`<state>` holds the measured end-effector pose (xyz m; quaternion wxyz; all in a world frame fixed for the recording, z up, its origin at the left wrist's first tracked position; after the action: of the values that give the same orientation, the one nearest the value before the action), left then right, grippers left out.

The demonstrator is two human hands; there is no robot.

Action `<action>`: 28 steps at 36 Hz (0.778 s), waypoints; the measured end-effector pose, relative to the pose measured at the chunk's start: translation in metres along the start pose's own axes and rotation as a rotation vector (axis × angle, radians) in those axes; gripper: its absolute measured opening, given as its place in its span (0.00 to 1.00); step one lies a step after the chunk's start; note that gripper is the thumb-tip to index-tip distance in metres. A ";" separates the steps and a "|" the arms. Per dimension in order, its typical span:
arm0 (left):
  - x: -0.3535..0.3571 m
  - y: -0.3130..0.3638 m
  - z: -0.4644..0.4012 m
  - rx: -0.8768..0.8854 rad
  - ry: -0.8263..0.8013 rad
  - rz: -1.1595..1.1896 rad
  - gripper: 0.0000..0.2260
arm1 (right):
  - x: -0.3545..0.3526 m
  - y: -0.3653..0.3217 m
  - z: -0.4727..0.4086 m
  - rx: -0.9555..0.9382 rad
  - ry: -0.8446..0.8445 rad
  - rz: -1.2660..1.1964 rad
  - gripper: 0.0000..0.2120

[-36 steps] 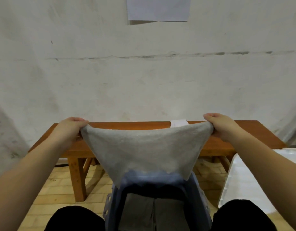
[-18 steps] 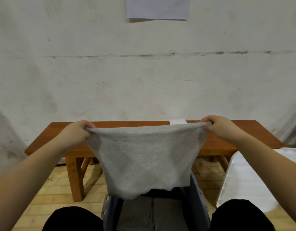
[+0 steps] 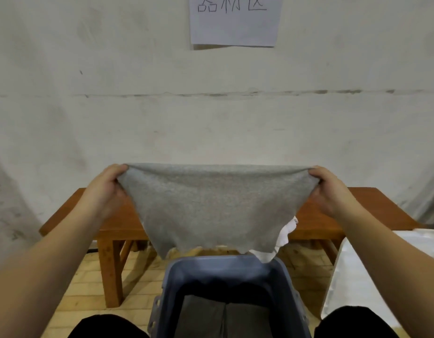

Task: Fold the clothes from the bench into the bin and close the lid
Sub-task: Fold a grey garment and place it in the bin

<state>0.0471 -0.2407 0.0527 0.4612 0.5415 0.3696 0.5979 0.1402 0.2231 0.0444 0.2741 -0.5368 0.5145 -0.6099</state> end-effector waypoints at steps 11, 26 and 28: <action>0.030 0.047 0.023 0.014 -0.519 0.446 0.12 | 0.043 -0.051 0.011 -0.139 -0.435 -0.400 0.16; 0.179 0.022 0.073 0.203 -0.742 -0.002 0.13 | 0.160 -0.038 0.051 -0.439 -0.494 0.113 0.18; 0.187 0.016 0.080 0.183 -0.782 0.042 0.09 | 0.163 -0.034 0.052 -0.440 -0.479 0.091 0.20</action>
<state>0.1258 -0.0721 0.1364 0.5046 0.7745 0.2068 0.3205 0.1517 0.0723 0.1308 0.2915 -0.6878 0.5784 -0.3277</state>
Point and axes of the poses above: each hand's wrist, its own z-axis away from the middle knuckle, its own x-axis out of the palm, y = z × x, the point moved 1 cm from there along -z, towards the middle knuckle, and after that the axes turned 9 degrees about -x, right-handed, at the moved point
